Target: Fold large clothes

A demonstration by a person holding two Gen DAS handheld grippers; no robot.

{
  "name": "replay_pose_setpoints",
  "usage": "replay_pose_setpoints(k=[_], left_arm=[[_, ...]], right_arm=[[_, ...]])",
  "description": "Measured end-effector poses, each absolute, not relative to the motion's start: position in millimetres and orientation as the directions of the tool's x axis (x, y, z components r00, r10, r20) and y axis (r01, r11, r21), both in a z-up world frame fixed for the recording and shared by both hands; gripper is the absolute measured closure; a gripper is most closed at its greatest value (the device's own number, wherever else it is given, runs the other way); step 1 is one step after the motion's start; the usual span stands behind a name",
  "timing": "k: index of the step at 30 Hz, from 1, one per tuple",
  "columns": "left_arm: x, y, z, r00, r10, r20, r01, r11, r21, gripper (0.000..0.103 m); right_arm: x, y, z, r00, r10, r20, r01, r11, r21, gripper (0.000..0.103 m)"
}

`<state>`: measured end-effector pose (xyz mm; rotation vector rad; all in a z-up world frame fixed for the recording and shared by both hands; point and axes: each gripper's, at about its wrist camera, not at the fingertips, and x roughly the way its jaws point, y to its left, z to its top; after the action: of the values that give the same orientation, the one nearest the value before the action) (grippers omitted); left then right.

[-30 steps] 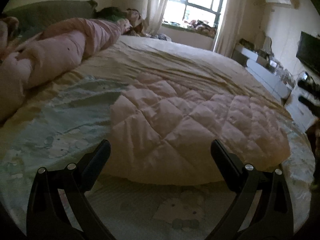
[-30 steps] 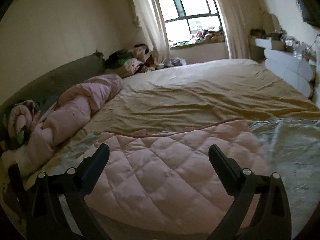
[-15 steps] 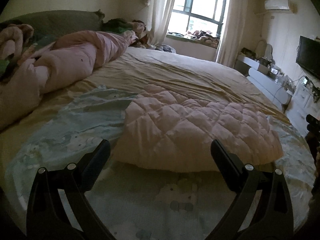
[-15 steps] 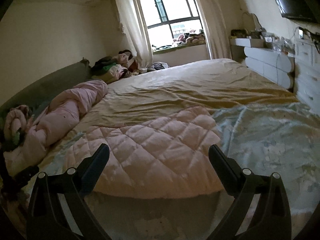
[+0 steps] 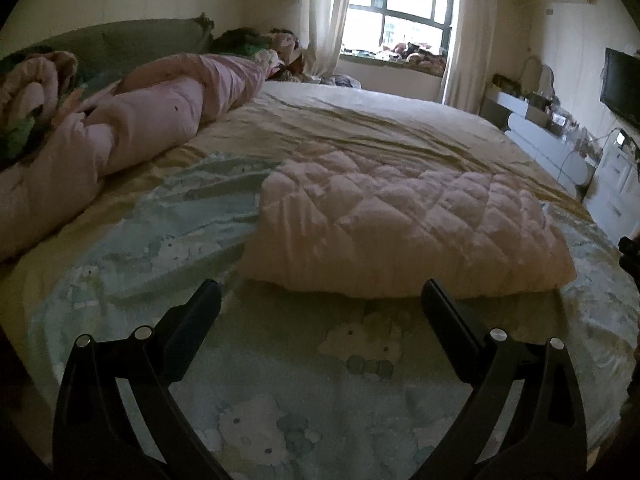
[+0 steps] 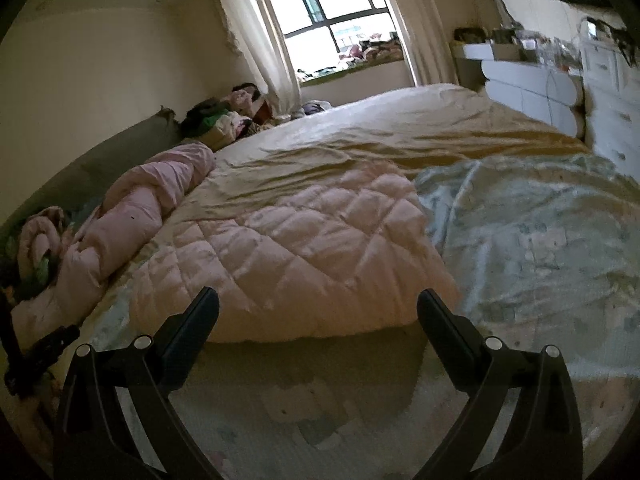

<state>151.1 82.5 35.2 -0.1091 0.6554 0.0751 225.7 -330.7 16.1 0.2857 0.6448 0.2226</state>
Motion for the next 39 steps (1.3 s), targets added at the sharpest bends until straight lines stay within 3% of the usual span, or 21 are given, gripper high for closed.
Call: replay_pose_setpoints(k=[18,33,39], left_arm=[[179,80,-30,0.676,0.060,-0.735,-0.178,0.980,-0.083,0.009],[210,93,-53,0.623,0.064,-0.779,-0.237,0.965,-0.110,0.009],[230,109,-65,0.602,-0.029,-0.798,-0.264,0.936,-0.233,0.009]], right_arm=[[241,-337,-72,0.679,0.310,-0.666,-0.014,0.912,0.409,0.004],[313,-345,-120,0.599,0.455,-0.659,0.128,0.758,0.639,0.004],[334,-362,-128,0.608,0.487,-0.627,0.169,0.692,0.702,0.004]])
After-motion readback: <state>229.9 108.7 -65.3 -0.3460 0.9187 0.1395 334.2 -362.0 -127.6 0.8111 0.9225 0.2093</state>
